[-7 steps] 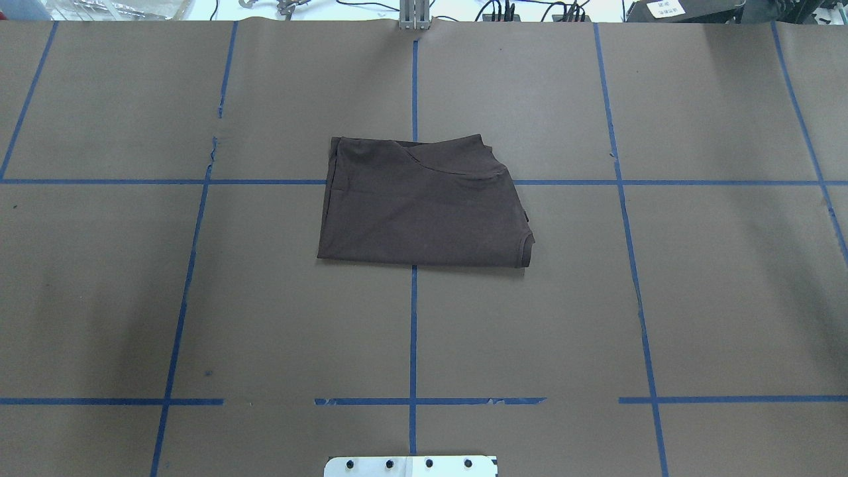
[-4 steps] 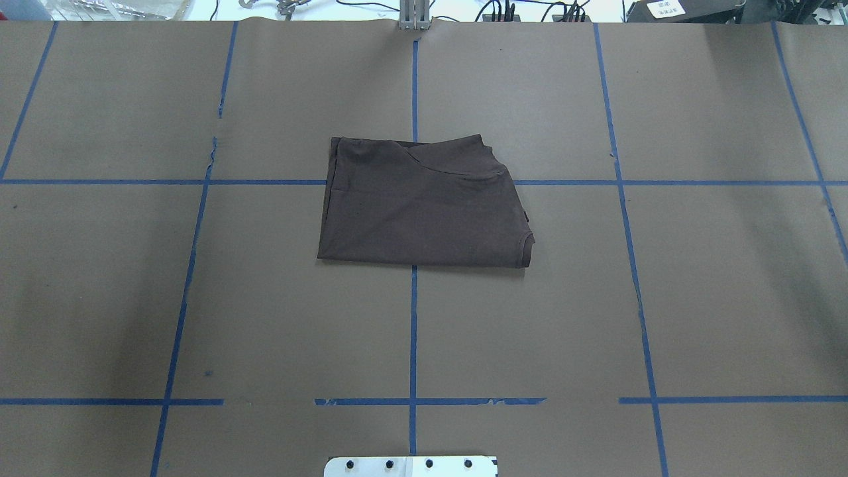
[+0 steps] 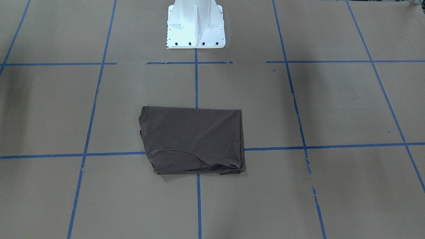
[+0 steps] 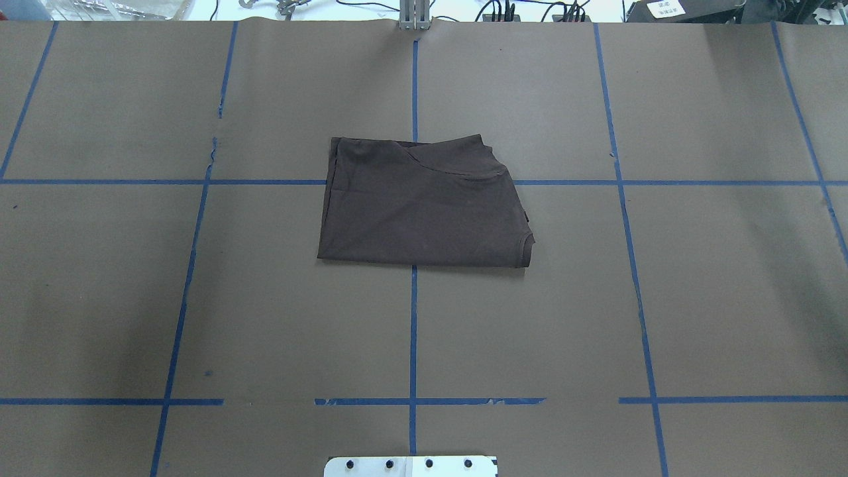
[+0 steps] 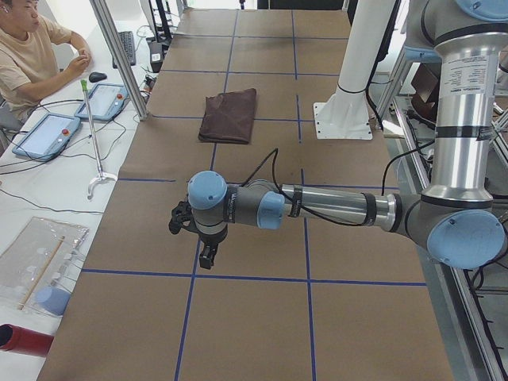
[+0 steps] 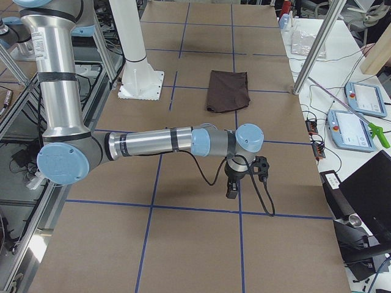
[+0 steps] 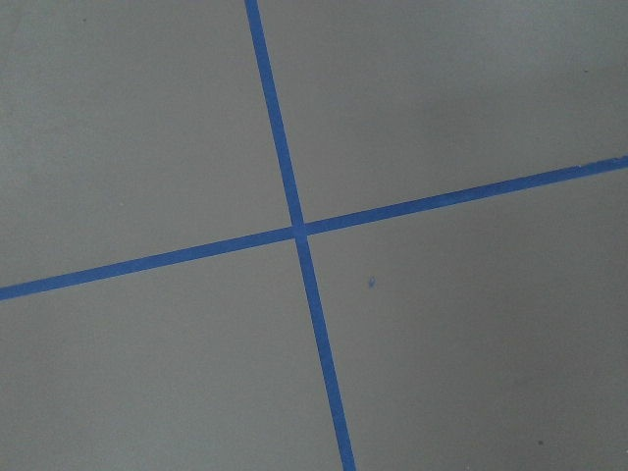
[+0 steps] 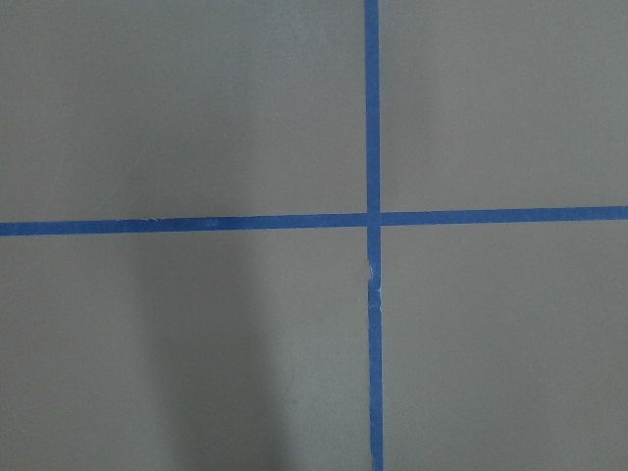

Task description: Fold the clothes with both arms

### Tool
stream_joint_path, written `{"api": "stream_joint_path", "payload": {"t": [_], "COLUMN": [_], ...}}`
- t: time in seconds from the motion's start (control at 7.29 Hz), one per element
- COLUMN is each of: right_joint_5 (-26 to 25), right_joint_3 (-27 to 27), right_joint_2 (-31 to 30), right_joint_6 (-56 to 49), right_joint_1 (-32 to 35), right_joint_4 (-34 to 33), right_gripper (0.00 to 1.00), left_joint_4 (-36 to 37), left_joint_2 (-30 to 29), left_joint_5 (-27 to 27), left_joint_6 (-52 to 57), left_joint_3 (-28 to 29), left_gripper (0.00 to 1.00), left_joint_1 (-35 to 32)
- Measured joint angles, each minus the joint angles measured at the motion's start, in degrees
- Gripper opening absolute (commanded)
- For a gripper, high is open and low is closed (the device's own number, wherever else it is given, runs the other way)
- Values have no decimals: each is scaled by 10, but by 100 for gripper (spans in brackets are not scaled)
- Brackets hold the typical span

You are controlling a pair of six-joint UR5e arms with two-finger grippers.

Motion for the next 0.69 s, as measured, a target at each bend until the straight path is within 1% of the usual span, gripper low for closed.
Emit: {"api": "stream_joint_path", "payload": {"t": [0.41,0.69], "right_joint_5": [1,18], "right_joint_3": [5,10], "right_joint_2": [4,1], "right_joint_6": [1,1], "right_joint_1": [-15,-17], "right_joint_4": [1,1], "right_gripper": [100,100], "left_joint_4": [-1,-5], "left_joint_2": [12,9], "left_joint_5": [-1,-3], "left_joint_6": [1,2], "left_joint_3": [-14,-12], "left_gripper": [100,100], "left_joint_1": [2,3]}}
